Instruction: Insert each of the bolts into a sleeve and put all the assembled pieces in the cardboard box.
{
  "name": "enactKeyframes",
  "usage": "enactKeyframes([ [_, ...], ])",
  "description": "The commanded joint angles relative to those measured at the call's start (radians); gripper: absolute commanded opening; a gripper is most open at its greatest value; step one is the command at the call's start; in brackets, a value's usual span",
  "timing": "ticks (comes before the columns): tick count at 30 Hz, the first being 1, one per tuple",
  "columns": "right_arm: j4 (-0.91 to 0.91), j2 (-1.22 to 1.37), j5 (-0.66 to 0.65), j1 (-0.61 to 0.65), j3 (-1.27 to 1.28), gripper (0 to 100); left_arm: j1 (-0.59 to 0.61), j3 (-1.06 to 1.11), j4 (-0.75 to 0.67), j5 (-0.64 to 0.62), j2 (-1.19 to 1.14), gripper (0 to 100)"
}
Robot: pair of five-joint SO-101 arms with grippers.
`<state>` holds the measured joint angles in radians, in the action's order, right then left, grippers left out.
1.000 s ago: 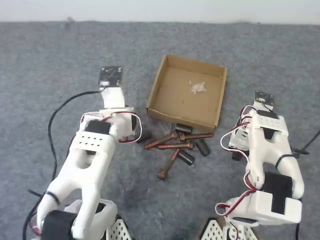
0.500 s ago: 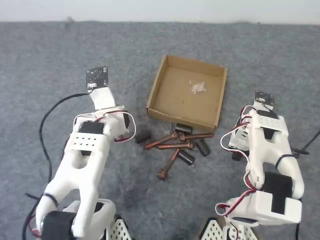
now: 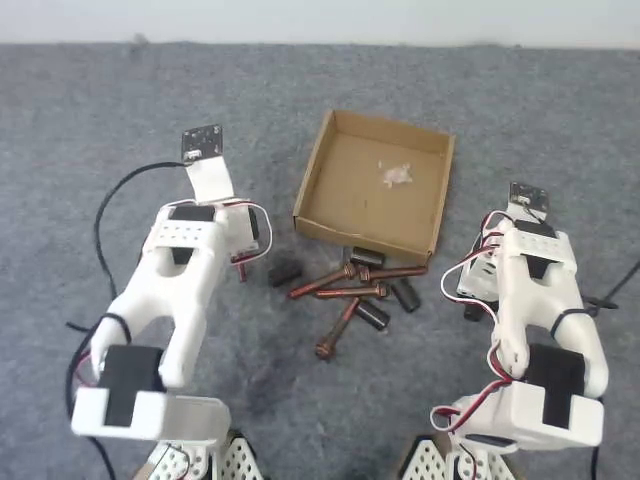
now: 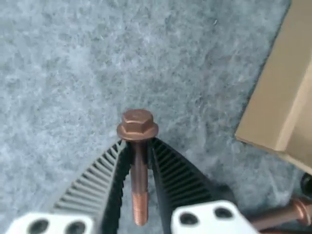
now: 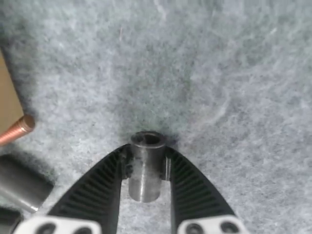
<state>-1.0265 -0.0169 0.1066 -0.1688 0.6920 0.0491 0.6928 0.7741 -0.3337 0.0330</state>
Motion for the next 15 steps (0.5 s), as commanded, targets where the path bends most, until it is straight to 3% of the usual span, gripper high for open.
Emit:
enactKeyframes([
  [1, 0.001, -0.007, -0.014, 0.01, -0.046, 0.6, 0.005, -0.105, 0.02, -0.006, -0.049, 1],
  [9, 0.001, -0.007, -0.014, 0.01, -0.046, 0.6, 0.008, -0.223, 0.127, -0.003, -0.166, 11],
  [15, 0.001, -0.007, -0.014, 0.01, -0.046, 0.6, 0.008, -0.226, 0.141, 0.026, -0.178, 11],
])
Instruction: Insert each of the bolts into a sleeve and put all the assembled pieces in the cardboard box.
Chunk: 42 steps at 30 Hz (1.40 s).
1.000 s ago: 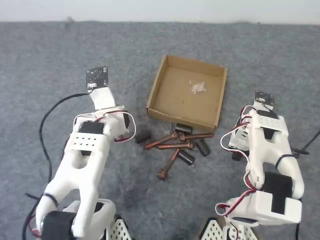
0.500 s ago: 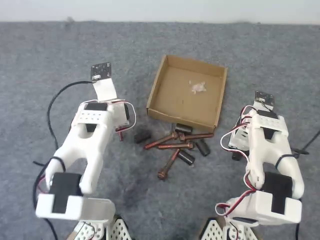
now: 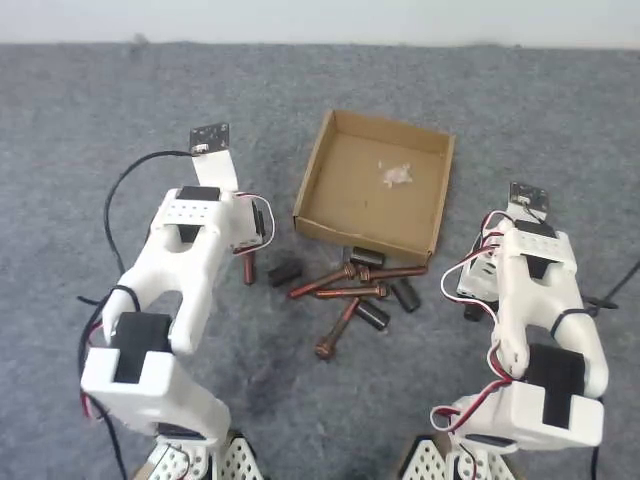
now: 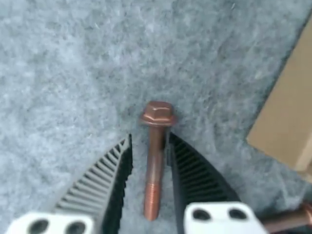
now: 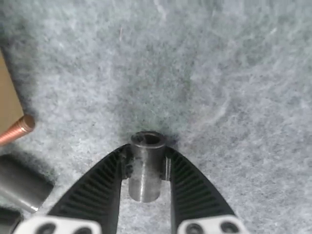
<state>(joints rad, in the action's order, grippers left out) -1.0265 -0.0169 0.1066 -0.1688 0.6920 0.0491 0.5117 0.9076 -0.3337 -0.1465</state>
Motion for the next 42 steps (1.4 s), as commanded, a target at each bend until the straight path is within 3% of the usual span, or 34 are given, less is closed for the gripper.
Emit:
enactKeyframes([
  [1, 0.001, -0.007, -0.014, 0.01, -0.046, 0.6, 0.008, -0.045, 0.008, 0.038, 0.002, 11],
  [13, 0.001, -0.007, -0.014, 0.01, -0.046, 0.6, -0.051, -0.067, 0.011, 0.077, -0.046, 10],
  [22, 0.001, -0.007, -0.014, 0.01, -0.046, 0.6, -0.02, -0.3, 0.199, 0.081, -0.236, 7],
  [33, 0.001, -0.007, -0.014, 0.01, -0.046, 0.6, -0.012, -0.311, 0.199, 0.084, -0.239, 6],
  [38, 0.001, -0.007, -0.014, 0.01, -0.046, 0.6, -0.011, -0.305, 0.183, 0.121, -0.229, 1],
  [42, -0.027, -0.007, -0.023, 0.01, -0.054, 0.6, -0.009, -0.199, 0.086, 0.14, -0.14, 1],
])
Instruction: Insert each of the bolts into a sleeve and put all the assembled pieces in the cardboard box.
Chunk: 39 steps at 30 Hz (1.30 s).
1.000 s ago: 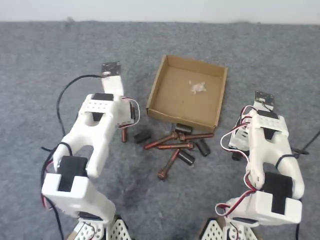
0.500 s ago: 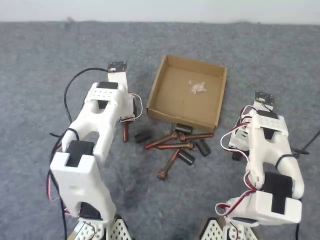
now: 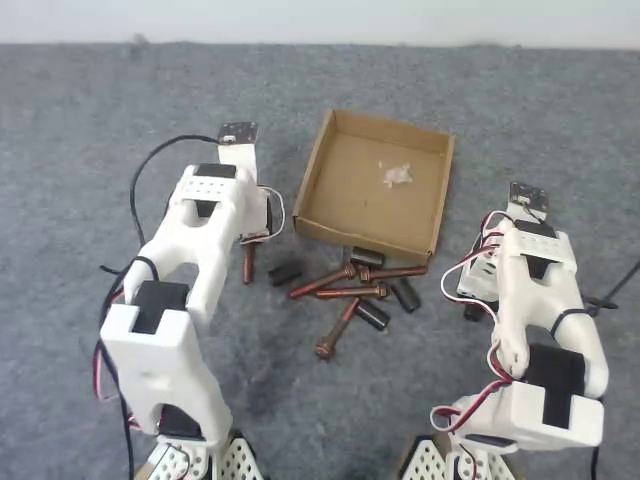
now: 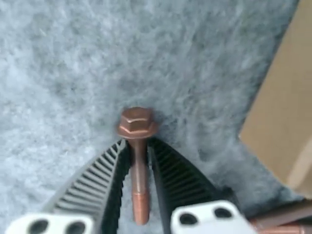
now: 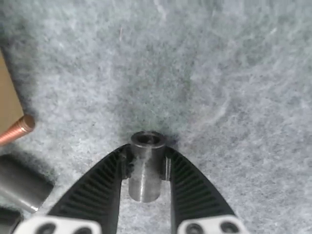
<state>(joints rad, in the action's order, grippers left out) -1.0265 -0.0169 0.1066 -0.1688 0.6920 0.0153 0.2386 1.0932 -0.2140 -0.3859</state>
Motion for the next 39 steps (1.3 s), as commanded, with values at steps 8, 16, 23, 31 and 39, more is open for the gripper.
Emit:
enactKeyframes([
  [8, -0.054, -0.018, -0.071, 0.001, -0.066, 0.6, 0.02, 0.306, -0.299, 0.018, 0.282, 1],
  [16, -0.056, -0.018, -0.071, -0.031, -0.123, 0.6, 0.023, 0.268, -0.272, 0.02, 0.247, 1],
  [23, -0.054, -0.015, -0.077, -0.03, -0.278, 0.6, 0.023, 0.269, -0.273, 0.02, 0.247, 1],
  [31, -0.042, -0.005, -0.077, 0.05, -0.551, 0.6, 0.023, 0.269, -0.273, 0.02, 0.247, 1],
  [39, 0.367, 0.012, -0.075, 0.102, -0.537, 0.6, 0.023, 0.269, -0.272, 0.02, 0.247, 1],
])
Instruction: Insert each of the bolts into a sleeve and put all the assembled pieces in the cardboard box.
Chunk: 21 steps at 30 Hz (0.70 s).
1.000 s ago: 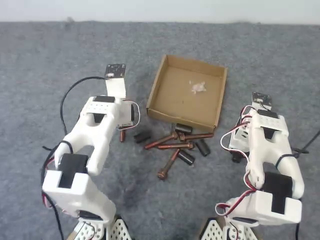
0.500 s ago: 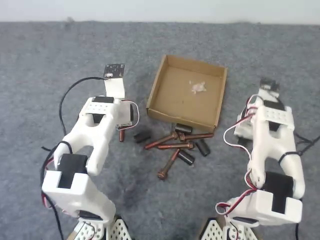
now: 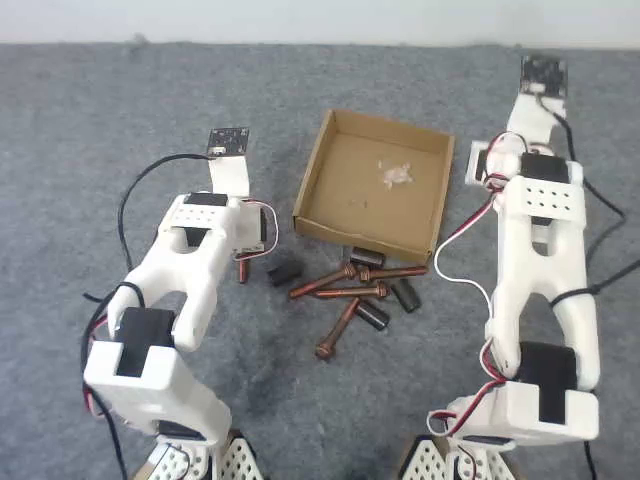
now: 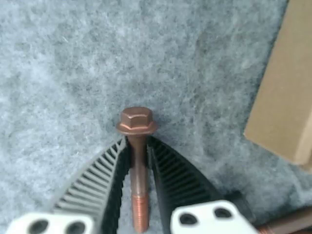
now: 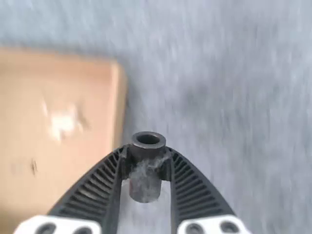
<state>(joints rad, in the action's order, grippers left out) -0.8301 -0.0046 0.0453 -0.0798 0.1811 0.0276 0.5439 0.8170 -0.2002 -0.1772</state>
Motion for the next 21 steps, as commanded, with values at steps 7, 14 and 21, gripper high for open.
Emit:
enactKeyframes([
  [7, 0.539, 0.139, -0.015, 0.012, -0.011, 0.6, 0.011, -0.036, 0.002, 0.006, 0.038, 1],
  [14, 0.969, 0.302, -0.017, 0.05, -0.021, 0.6, 0.011, -0.036, 0.0, 0.006, 0.038, 1],
  [21, 1.245, 0.579, -0.017, 0.071, -0.287, 0.6, 0.006, -0.036, 0.0, 0.006, 0.038, 1],
])
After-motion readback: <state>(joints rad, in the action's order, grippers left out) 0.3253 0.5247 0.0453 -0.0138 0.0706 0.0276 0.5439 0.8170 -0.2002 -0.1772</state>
